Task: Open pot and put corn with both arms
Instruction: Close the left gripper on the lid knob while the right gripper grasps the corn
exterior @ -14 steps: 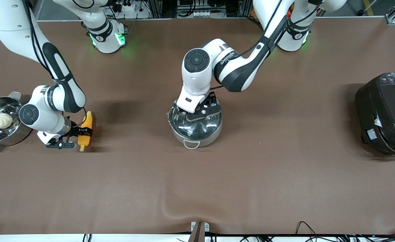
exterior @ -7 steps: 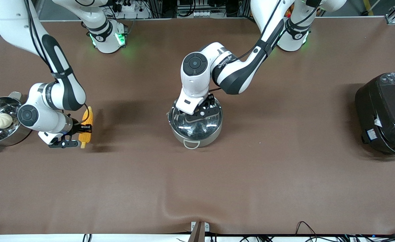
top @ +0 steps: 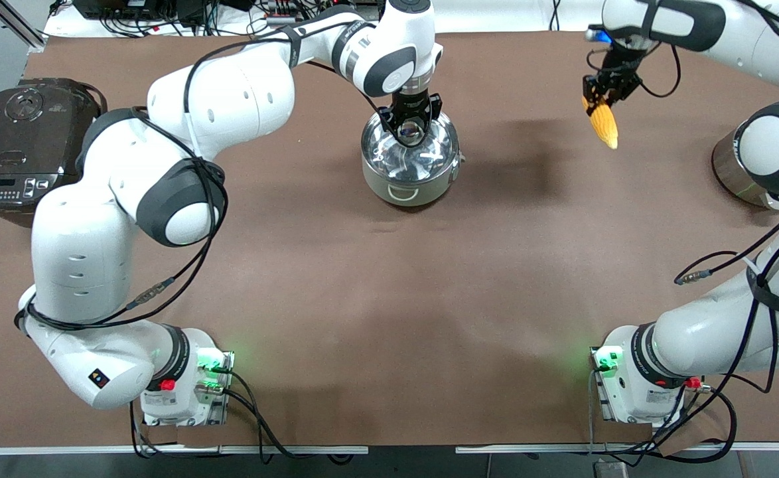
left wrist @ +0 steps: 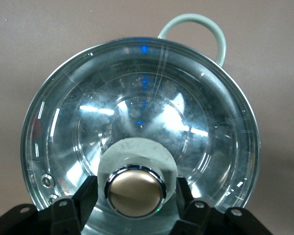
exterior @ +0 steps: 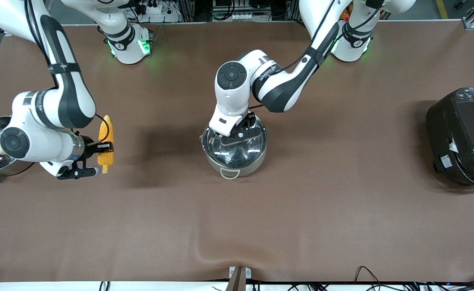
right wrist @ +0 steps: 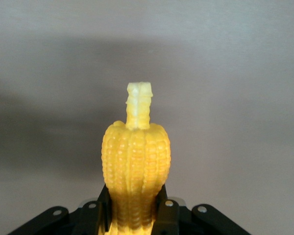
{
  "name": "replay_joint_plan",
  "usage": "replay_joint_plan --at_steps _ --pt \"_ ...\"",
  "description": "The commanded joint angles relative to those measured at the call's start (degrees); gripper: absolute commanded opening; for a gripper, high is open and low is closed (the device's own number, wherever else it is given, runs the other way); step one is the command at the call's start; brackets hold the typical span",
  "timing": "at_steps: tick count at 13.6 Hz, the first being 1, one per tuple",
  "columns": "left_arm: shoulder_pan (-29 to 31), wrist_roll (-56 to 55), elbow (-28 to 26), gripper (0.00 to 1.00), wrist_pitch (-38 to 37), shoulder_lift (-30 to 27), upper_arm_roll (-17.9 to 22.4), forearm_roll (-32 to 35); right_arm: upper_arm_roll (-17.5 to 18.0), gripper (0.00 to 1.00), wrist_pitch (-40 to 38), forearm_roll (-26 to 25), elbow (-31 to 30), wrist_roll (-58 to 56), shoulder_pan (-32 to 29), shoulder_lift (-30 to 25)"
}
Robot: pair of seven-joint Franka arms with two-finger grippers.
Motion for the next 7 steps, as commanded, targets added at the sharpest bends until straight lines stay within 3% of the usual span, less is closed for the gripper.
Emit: replay_joint_plan --at_steps 1,4,7 --pt "-0.7 -0.5 0.6 0.61 0.1 0.4 0.4 1.1 -0.2 0.01 -3.4 1.0 4.1 5.1 2.7 0.6" --pt "-0.5 -0.3 0.6 0.58 0.1 0.3 0.5 1.2 -0.2 0.01 -4.0 1.5 6.2 12.2 6.3 0.6" --pt "-0.3 -0.4 0.6 0.43 0.1 0.2 0.5 1.2 -0.2 0.01 -4.0 2.5 8.2 17.2 9.3 0.7"
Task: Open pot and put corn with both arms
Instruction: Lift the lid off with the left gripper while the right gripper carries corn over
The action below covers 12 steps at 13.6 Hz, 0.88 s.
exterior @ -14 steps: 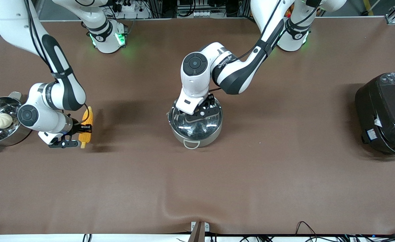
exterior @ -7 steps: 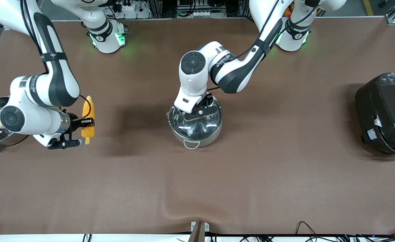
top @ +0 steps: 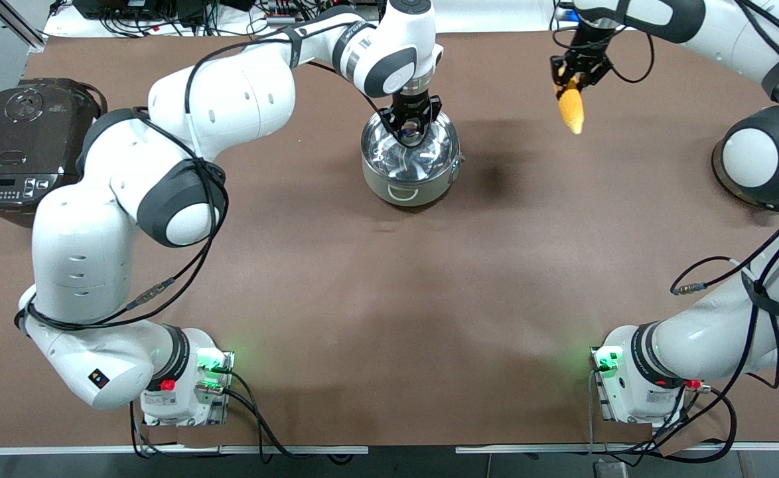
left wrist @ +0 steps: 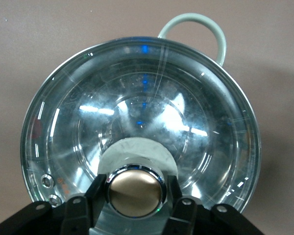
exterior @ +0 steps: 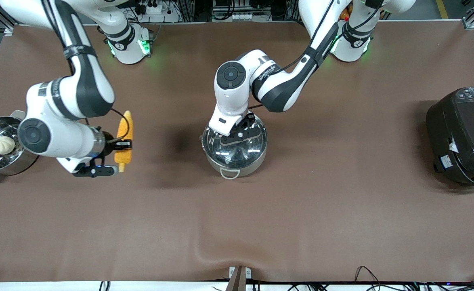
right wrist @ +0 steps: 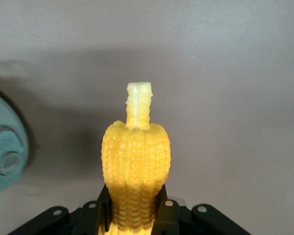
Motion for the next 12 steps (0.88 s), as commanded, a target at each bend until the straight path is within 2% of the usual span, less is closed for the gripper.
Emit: replay_joint_plan --at_steps 1,3,4,6,8,12 --pt "-0.2 -0.4 0.6 0.33 -0.1 0.1 0.3 1.2 -0.4 0.01 -1.2 1.0 3.2 4.4 2.5 0.8" --pt "-0.2 -0.4 0.6 0.07 -0.7 0.0 0.3 1.2 -0.4 0.00 -1.2 1.1 3.7 5.7 3.6 0.9" --pt "0.0 -0.4 0.5 0.00 -1.1 -0.4 0.3 1.2 -0.4 0.00 -1.2 1.1 3.8 5.8 3.8 0.9" --pt "0.4 -0.6 0.5 0.00 -2.7 -1.8 0.4 1.1 -0.4 0.00 -1.2 1.8 4.1 6.0 3.9 0.9" --pt "2.0 -0.4 0.3 0.00 -4.7 -4.7 0.3 1.1 -0.4 0.00 -1.2 5.2 4.6 7.8 3.9 1.0" --pt "4.8 2.6 -0.2 0.00 -10.9 -11.4 0.1 0.6 -0.4 0.00 -1.0 5.8 4.9 12.1 5.7 1.3"
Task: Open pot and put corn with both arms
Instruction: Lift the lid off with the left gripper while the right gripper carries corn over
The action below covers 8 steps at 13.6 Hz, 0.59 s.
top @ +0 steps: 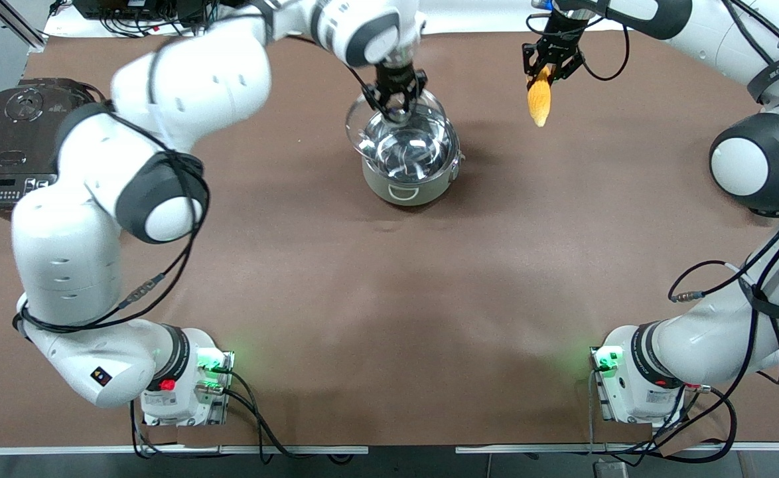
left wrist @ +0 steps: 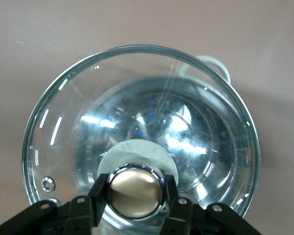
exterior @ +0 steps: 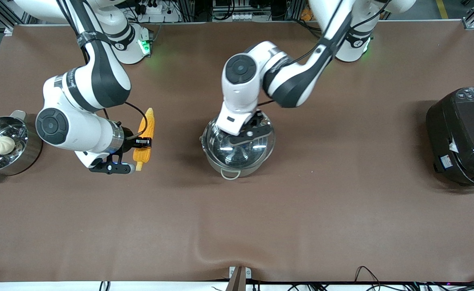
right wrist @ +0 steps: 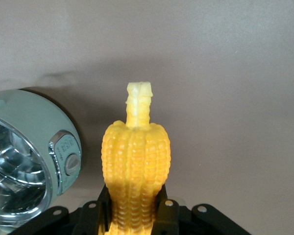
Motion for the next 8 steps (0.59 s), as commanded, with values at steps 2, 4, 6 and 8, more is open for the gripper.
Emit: replay_joint_plan --at_steps 2,4,6,8 --pt "4.8 9.0 -3.0 0.00 -7.3 -9.1 -0.2 0.3 -0.4 0.00 -0.8 0.9 3.8 7.0 5.2 1.9" --pt "9.1 16.7 -6.5 0.00 -8.6 -12.9 -0.4 0.3 -0.5 0.00 -0.7 0.3 6.9 5.9 12.0 4.3" --pt "13.9 23.0 -11.3 0.00 -8.5 -16.1 -0.4 0.2 -0.7 0.00 -0.4 0.0 12.4 6.2 16.6 8.9" --pt "19.4 28.8 -15.0 0.00 -8.3 -17.3 -0.4 0.7 -0.6 0.00 1.5 0.1 16.4 6.1 18.7 13.3"
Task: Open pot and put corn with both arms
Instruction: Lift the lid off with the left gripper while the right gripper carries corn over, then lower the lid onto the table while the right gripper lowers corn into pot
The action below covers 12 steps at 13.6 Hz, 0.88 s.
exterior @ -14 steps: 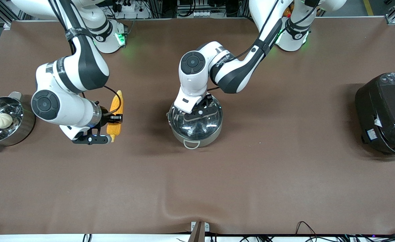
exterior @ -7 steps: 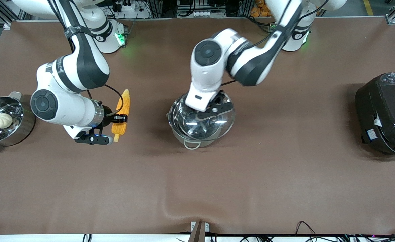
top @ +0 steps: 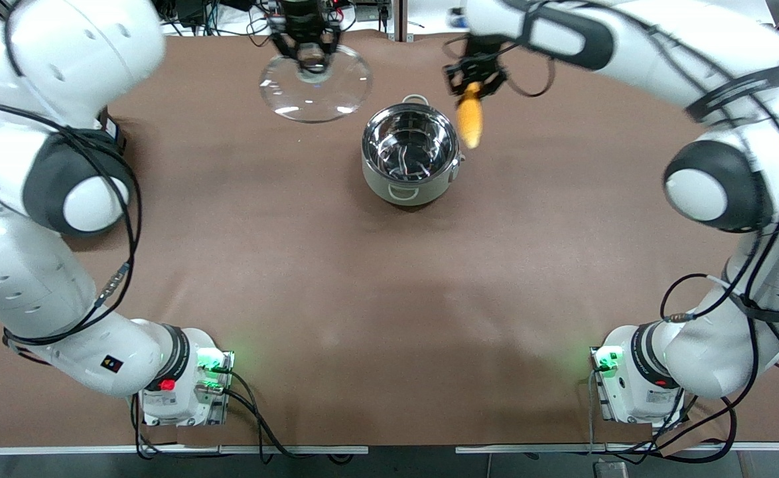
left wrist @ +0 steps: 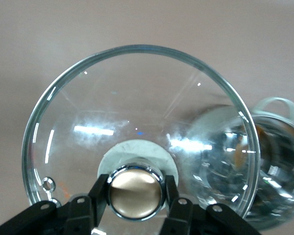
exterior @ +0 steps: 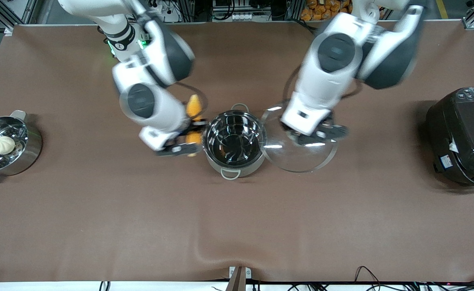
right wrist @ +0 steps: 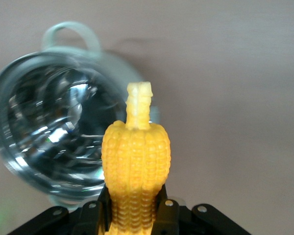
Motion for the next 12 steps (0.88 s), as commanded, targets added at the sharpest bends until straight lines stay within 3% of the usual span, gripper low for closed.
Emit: replay_joint_plan --at_steps 1,3,7,10,12 --pt "7.6 9.4 -8.1 0.00 1.1 -4.0 -0.7 0.8 -0.8 0.00 1.8 -0.2 7.8 -0.8 2.3 7.9" --pt "13.2 17.2 -12.9 0.00 5.7 -4.2 -0.8 0.8 -0.9 0.00 7.0 -0.4 7.8 -0.8 4.5 10.0" --pt "18.4 23.2 -26.0 0.00 22.4 -3.3 -0.7 1.0 -0.8 0.00 10.5 -2.0 7.7 -2.3 5.5 11.9" --pt "19.5 24.8 -35.4 0.00 34.8 -2.9 -0.6 1.1 -0.8 0.00 10.9 -2.2 7.5 -2.3 6.4 12.7" --pt "19.7 25.5 -38.1 0.00 37.6 -2.7 -0.4 3.4 -0.8 0.03 11.0 -2.2 7.5 -2.2 6.5 13.0"
